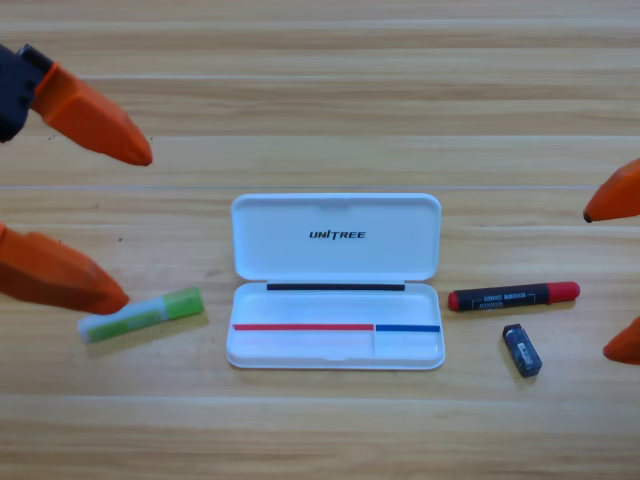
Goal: Clean up eraser and pencils
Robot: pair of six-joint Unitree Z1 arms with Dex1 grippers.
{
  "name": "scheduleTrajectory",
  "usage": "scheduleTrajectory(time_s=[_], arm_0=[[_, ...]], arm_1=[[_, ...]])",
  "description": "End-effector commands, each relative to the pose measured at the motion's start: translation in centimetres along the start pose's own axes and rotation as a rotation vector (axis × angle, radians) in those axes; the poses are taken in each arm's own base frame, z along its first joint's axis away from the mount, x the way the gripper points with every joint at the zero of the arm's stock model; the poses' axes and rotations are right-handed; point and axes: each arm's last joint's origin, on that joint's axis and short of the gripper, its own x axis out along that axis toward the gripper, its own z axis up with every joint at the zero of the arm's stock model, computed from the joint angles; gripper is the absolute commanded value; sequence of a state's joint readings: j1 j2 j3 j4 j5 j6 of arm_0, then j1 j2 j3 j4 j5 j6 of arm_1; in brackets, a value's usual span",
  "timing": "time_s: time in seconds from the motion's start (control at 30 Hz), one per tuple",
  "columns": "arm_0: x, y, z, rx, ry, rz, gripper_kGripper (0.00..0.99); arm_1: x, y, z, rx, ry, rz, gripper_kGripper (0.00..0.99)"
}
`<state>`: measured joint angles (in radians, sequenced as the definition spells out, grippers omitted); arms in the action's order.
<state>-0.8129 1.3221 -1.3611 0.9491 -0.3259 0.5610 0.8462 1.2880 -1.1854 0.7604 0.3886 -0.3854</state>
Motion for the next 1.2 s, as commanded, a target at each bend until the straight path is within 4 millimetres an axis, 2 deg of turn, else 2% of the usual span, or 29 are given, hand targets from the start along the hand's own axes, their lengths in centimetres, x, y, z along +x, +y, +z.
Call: scheduleTrajectory(time_s=[0.03, 0.2, 0.33, 0.47, 0.63, 0.83, 0.97, 1.2], arm_0=[[0.9, -0.4, -0.3, -0.001, 0.036, -0.028, 0.99], [0.9, -0.4, -0.4, -0.003, 0.038, -0.029, 0.99], [0.8, -0.5, -0.6, -0.003, 0.038, -0.029, 0.99], [0.8, -0.7, -0.8, -0.001, 0.044, -0.027, 0.99], [0.2, -0.3, -0.8, 0.026, 0.09, 0.059, 0.99], [0.2, 1.5, -0.6, 0.039, 0.27, 0.222, 0.982], [1.6, 3.0, -1.4, 0.058, 0.42, 0.278, 0.982], [6.3, 5.6, -3.0, 0.021, 0.631, 0.195, 0.988]], arm_1=[[0.9, 0.3, -0.3, -0.009, 0.008, 0.015, 0.985], [0.3, 0.5, -0.5, 0.016, 0.002, -0.02, 0.985], [-1.4, 0.5, -0.9, 0.063, -0.027, -0.112, 0.989], [-2.8, 0.1, -2.6, 0.141, -0.022, -0.236, 0.986], [-2.1, -1.4, -4.0, 0.277, 0.095, -0.484, 0.986], [-1.3, -1.8, -4.9, 0.349, 0.137, -0.54, 0.986], [1.1, -3.6, -4.3, 0.439, 0.214, -0.569, 0.985], [8.7, -7.5, -4.0, 0.578, 0.41, -0.509, 0.983]])
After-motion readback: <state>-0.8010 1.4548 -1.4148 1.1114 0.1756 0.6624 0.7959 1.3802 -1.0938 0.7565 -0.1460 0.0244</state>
